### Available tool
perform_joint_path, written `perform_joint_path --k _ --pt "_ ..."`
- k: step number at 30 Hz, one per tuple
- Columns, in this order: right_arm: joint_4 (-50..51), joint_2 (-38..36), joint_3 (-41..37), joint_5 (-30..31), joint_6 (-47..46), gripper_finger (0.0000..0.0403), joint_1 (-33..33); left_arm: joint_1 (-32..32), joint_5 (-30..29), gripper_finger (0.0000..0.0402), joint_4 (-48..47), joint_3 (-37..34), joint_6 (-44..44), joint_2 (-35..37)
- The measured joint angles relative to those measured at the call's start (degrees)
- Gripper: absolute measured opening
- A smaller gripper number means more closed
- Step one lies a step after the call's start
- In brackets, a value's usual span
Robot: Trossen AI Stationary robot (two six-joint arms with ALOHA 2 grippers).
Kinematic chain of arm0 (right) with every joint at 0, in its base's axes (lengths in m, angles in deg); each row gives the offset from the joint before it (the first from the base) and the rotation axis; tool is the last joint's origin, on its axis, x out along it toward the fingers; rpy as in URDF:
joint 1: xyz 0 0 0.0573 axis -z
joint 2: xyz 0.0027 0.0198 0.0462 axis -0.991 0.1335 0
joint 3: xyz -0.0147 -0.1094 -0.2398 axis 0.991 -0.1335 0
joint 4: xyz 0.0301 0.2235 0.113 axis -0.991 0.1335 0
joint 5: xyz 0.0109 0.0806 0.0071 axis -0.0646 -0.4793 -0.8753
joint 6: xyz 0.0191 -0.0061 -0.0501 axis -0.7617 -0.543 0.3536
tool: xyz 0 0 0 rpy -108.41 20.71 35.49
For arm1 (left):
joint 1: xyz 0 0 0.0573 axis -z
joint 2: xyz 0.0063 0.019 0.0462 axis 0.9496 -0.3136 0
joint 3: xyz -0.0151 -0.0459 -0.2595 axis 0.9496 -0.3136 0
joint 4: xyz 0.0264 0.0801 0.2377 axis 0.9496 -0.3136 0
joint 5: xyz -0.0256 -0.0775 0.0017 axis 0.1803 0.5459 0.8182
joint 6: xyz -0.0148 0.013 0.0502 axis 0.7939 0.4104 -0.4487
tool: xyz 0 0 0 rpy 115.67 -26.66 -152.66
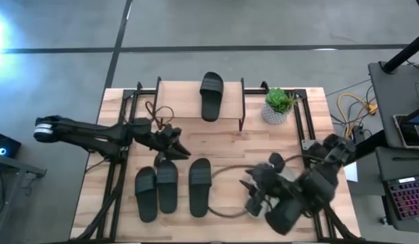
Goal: Pick and place slides into the shelf
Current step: Put the black slide on the shelf
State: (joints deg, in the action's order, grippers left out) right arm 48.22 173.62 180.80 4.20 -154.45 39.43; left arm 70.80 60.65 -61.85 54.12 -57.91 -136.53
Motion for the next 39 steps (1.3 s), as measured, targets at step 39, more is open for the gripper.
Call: perform_joint_path --k 39 --pt "-42.77 -72.39 -77.04 -8.94 46.21 0.0159 35.17 6.98 -22.28 0.0075 -51.84 38.93 -30.59 -27.71"
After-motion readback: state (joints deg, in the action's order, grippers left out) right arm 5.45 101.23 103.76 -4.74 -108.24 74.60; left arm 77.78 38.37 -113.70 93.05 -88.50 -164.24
